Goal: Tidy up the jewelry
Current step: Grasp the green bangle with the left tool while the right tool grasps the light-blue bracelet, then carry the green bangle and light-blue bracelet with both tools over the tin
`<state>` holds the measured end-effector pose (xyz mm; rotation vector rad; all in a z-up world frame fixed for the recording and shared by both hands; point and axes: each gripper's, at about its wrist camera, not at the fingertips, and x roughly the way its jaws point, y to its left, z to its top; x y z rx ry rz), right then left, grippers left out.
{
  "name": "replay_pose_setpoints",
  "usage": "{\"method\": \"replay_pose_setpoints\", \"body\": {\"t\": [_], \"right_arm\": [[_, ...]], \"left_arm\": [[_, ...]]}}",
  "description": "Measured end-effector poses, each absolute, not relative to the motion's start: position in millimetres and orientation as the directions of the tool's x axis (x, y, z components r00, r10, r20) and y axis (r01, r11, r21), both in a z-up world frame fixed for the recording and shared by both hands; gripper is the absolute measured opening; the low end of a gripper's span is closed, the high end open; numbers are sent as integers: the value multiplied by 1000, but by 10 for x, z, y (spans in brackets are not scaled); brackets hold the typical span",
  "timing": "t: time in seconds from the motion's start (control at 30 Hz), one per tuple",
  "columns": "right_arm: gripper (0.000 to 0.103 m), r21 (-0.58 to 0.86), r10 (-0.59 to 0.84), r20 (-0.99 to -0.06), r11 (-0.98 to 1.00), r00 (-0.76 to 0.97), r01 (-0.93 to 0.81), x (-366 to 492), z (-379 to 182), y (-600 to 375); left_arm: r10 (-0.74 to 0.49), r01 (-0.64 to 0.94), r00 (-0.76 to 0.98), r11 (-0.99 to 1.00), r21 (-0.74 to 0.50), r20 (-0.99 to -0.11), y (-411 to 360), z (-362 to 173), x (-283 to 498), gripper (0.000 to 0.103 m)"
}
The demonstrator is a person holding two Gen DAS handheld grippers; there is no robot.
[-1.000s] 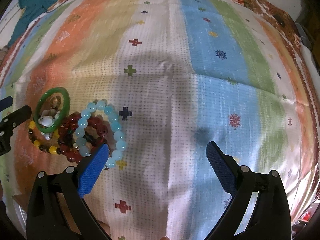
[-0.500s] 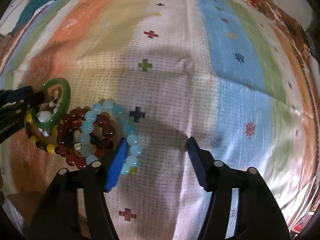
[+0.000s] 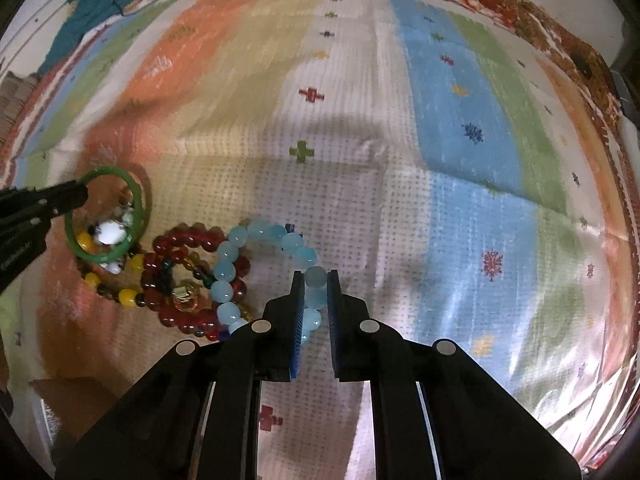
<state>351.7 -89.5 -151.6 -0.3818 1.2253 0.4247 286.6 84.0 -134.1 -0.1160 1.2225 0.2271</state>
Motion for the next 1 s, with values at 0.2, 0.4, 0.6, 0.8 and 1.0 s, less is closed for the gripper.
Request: {"method": "replay_pose_setpoints", "body": {"t": [0.2,0.4,0.6,0.8,1.0], "right_arm": [[12,-13,172,-934,860,314,-510,3388,-1317,-1045],[12,53,273,-899,845,343,-532,3266,-1070,-1037],[12,50,294,-882,835,368,-548,3138,-938,-1034],[12,49,337,-846,821,413,-569,2986,-745,-1071],[12,29,374,-804,801,462,-598,2744,-550,-1079]], "left_arm": [[110,-216,351,976,33,-930,750,-1158,2773,8],[84,-209,398,978,-1,-914,685,-910,2625,8],[85,-210,446,978,-12,-891,653,-658,2457,8],[66,-200,484,979,-37,-873,566,-481,2262,8],[54,-195,518,979,-56,-854,493,-306,2067,8]]}}
